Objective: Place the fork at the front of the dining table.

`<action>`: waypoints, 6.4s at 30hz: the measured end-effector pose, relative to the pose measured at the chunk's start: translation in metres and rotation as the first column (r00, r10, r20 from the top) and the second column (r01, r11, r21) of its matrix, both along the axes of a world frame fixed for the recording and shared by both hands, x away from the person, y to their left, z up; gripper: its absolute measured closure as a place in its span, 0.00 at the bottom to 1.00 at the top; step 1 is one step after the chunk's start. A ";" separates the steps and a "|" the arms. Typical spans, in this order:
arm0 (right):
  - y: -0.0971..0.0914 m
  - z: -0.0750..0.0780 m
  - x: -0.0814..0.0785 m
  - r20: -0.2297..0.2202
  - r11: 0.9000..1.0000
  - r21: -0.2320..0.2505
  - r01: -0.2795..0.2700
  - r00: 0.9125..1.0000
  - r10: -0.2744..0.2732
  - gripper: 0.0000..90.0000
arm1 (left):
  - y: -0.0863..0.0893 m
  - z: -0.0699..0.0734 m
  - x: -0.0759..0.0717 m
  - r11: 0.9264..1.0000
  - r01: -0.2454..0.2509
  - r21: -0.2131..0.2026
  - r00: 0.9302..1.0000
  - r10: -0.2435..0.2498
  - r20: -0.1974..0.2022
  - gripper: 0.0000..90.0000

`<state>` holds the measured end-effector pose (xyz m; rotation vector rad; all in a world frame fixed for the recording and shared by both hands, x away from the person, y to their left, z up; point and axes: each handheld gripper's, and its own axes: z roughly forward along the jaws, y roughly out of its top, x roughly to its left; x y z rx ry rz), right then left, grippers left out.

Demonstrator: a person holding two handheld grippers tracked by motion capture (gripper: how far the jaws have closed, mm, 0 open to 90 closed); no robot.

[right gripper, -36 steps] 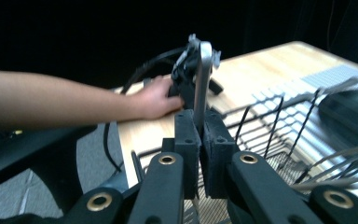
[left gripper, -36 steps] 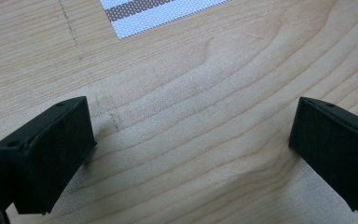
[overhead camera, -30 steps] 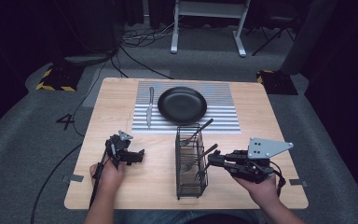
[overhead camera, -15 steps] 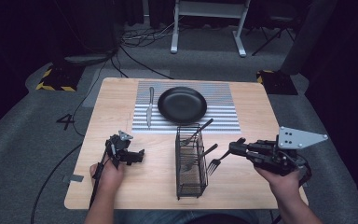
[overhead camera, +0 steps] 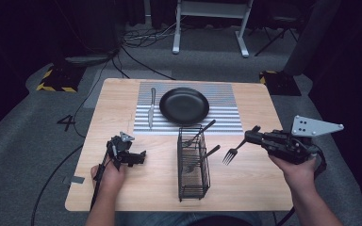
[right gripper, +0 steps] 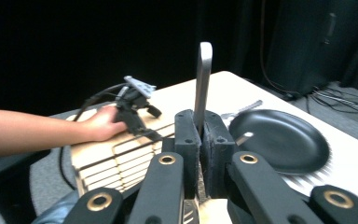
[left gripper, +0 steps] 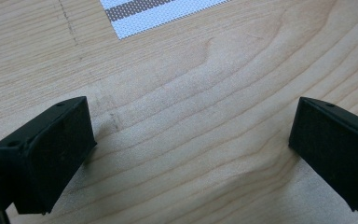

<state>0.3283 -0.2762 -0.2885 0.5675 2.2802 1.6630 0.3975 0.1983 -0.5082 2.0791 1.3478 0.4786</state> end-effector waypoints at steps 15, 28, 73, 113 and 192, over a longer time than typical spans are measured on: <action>-0.011 -0.024 0.055 0.016 0.985 -0.120 0.124 0.992 -0.123 0.95 | 0.000 0.000 0.000 1.000 0.000 0.000 1.000 0.000 0.000 0.00; -0.011 -0.061 0.091 -0.073 0.979 -0.140 0.151 0.984 -0.162 0.95 | 0.000 0.000 0.000 1.000 0.000 0.000 1.000 0.000 0.000 0.00; 0.002 -0.137 0.114 -0.233 0.972 -0.195 0.133 0.956 -0.177 0.95 | 0.000 0.000 0.000 1.000 0.000 0.000 1.000 0.000 0.000 0.00; 0.010 -0.184 0.196 -0.401 0.919 -0.314 0.237 0.844 -0.355 0.72 | 0.000 0.000 0.000 1.000 0.000 -0.001 1.000 0.000 0.000 0.00; -0.002 -0.206 0.195 -0.158 0.863 -0.279 0.421 0.866 -0.474 0.51 | 0.000 0.000 0.000 1.000 0.000 0.000 1.000 0.000 0.000 0.00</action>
